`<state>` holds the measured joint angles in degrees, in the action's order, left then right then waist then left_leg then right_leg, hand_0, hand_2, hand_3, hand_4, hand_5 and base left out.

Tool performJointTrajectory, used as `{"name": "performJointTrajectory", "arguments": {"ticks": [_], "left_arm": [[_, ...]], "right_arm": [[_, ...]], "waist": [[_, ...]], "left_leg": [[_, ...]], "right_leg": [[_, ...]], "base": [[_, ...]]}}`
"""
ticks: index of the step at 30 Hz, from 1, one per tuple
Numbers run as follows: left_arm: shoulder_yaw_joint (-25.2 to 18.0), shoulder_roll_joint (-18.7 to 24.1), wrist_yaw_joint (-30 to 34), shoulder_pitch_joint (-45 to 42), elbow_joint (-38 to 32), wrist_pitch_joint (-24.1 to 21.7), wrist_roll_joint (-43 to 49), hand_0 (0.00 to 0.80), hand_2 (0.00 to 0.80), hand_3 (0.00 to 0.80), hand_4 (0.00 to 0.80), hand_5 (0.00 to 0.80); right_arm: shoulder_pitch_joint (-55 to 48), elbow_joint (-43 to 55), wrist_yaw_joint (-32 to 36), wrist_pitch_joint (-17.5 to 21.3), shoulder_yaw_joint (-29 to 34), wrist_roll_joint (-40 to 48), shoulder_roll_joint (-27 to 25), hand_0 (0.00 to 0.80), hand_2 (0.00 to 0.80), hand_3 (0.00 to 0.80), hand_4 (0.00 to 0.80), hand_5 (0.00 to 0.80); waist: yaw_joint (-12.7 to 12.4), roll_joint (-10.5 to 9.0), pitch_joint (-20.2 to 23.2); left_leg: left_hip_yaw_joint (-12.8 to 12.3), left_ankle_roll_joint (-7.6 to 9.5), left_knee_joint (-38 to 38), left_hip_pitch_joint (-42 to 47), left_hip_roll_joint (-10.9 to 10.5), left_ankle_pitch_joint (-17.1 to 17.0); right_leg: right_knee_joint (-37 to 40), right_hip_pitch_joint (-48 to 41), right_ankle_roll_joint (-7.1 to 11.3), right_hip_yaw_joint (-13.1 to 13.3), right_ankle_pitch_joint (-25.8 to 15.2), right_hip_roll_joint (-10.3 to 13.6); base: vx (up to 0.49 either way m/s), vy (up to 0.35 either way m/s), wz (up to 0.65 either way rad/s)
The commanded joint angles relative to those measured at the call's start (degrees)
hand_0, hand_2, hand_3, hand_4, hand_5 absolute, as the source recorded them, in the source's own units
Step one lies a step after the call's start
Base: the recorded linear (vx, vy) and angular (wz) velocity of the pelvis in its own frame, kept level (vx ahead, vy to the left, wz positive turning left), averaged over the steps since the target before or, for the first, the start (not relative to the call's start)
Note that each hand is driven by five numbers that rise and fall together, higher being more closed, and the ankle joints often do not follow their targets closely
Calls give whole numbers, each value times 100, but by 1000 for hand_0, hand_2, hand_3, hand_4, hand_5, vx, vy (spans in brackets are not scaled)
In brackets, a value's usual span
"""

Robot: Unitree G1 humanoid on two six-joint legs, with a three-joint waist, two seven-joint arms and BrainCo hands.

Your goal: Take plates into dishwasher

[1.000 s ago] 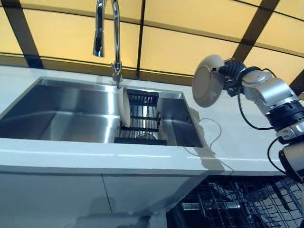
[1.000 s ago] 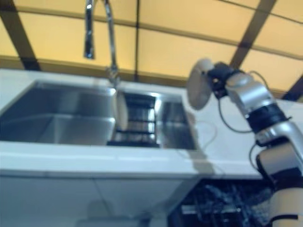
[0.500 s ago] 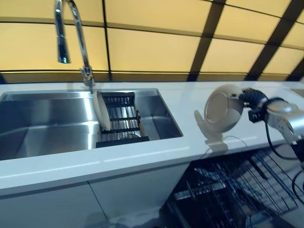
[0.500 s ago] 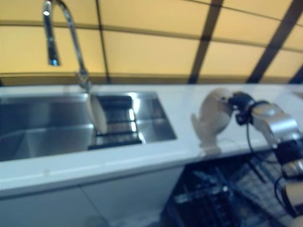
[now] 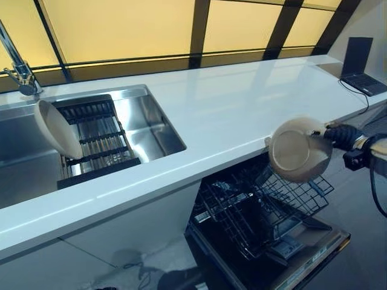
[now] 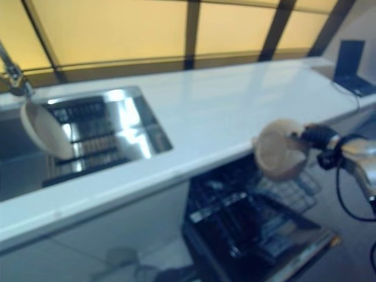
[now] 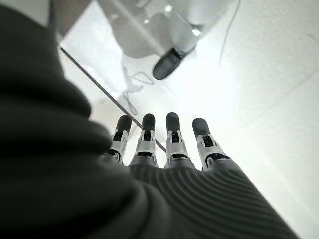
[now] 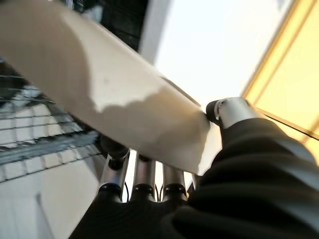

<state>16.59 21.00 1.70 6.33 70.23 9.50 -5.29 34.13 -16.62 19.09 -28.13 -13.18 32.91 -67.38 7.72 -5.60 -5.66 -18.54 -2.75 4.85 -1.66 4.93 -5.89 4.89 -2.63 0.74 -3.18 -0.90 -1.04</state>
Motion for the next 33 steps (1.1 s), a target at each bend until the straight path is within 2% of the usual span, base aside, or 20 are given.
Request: {"name": "performJointTrajectory", "arguments": {"ticks": [1,4,5,7,8,9,10,11,12,13,14,16,19,21,27,33], "left_arm": [[-111,130,-153,-25,155,-51,-39,0,0,0,0,0],[-234,68,-160,-240,197,-134,74,0,0,0,0,0],[-290,51,-163,-364,236,-185,106,0,0,0,0,0],[-381,48,-152,-424,280,-233,99,0,0,0,0,0],[-473,40,-119,-450,342,-316,113,0,0,0,0,0],[-491,21,-99,-472,339,-348,170,0,0,0,0,0],[-499,4,-85,-473,340,-382,250,0,0,0,0,0],[-520,-3,-69,-492,310,-383,316,0,0,0,0,0],[-505,-26,-73,-492,262,-383,364,0,0,0,0,0],[-392,-32,-90,-423,226,-345,363,0,0,0,0,0],[-315,-21,-123,-370,215,-359,311,0,0,0,0,0],[-240,35,-171,-186,164,-353,265,0,0,0,0,0],[-121,191,-164,47,86,-316,23,0,0,0,0,0],[-170,271,-113,79,104,-366,6,0,0,0,0,0],[-351,243,-159,67,191,-383,93,0,0,0,0,0],[-427,238,-67,12,223,-408,145,0,0,0,0,0]], "right_arm": [[299,-124,140,163,271,-282,130,800,800,800,800,800],[316,-146,279,171,262,-375,117,800,800,800,800,800],[398,-98,380,158,163,-478,96,800,800,800,800,800],[572,-131,469,158,-20,-512,82,800,800,800,800,800],[816,-180,571,135,-267,-491,19,800,800,800,800,800],[892,-191,644,92,-355,-462,-64,800,800,800,800,800],[944,-212,720,42,-407,-479,-133,800,800,800,800,800],[975,-280,830,70,-421,-553,-160,800,800,800,800,800],[978,-353,962,163,-429,-685,-183,800,800,800,800,800],[878,-328,1023,129,-360,-730,-199,800,800,800,800,800],[728,-253,1075,100,-244,-856,-184,800,800,800,800,800],[412,-131,1155,93,-71,-1090,-176,800,800,800,800,800],[232,-139,1235,236,-113,-1233,-117,800,800,800,800,800],[184,-44,1297,194,-153,-1258,-97,800,800,800,800,800],[254,-268,1674,329,-368,-1904,14,800,800,800,800,800],[440,-410,1680,590,-594,-2295,95,800,800,800,800,800]], "waist": [[-70,11,73],[-115,34,27],[-226,-11,-48],[-342,-89,-88],[-413,-201,-114],[-416,-249,-134],[-406,-289,-140],[-373,-262,-104],[-326,-185,-63],[-247,-107,-48],[-199,-74,-55],[-179,-54,-132],[-143,-3,-245],[-138,22,-258],[-186,31,-161],[-233,78,-159]], "left_leg": [[-271,50,15,-418,-558,389],[-103,-32,15,-479,-577,271],[276,-24,-230,-585,-604,298],[655,74,-578,-581,-610,486],[841,204,-1132,-635,-513,726],[888,245,-1502,-551,-409,1041],[908,279,-1730,-515,-308,1208],[941,295,-1355,-255,-285,1163],[946,229,-594,99,-298,812],[799,159,-318,237,-293,677],[755,105,-194,277,-303,590],[884,63,-15,234,-370,476],[827,101,15,199,-412,532],[804,125,15,184,-417,551],[717,112,15,184,-398,569],[678,95,15,187,-374,559]], "right_leg": [[-435,-414,240,-91,629,-322],[-475,-400,141,-53,637,-395],[-465,-383,75,34,575,-380],[-475,-351,32,89,550,-306],[-525,-226,-21,67,488,-178],[-539,-231,2,44,490,-78],[-555,-184,4,-3,460,-4],[-556,-113,34,-15,440,14],[-524,9,47,-27,369,-11],[-525,104,91,-80,328,-30],[-498,145,129,-126,280,-32],[-440,220,184,-155,199,-51],[-339,299,253,-180,116,-44],[-330,317,261,-210,123,-27],[-130,155,228,-281,147,-12],[-97,79,208,-340,189,5]], "base": [[-179,-122,8],[-116,-82,5],[-108,-65,3],[-114,-62,-6],[-81,-16,-51],[-94,11,-67],[-2,86,-56],[-30,133,-19],[-30,189,-6],[-79,182,1],[-105,129,11],[-165,65,14],[-155,60,15],[-73,30,5],[-5,0,0],[0,0,0]]}}
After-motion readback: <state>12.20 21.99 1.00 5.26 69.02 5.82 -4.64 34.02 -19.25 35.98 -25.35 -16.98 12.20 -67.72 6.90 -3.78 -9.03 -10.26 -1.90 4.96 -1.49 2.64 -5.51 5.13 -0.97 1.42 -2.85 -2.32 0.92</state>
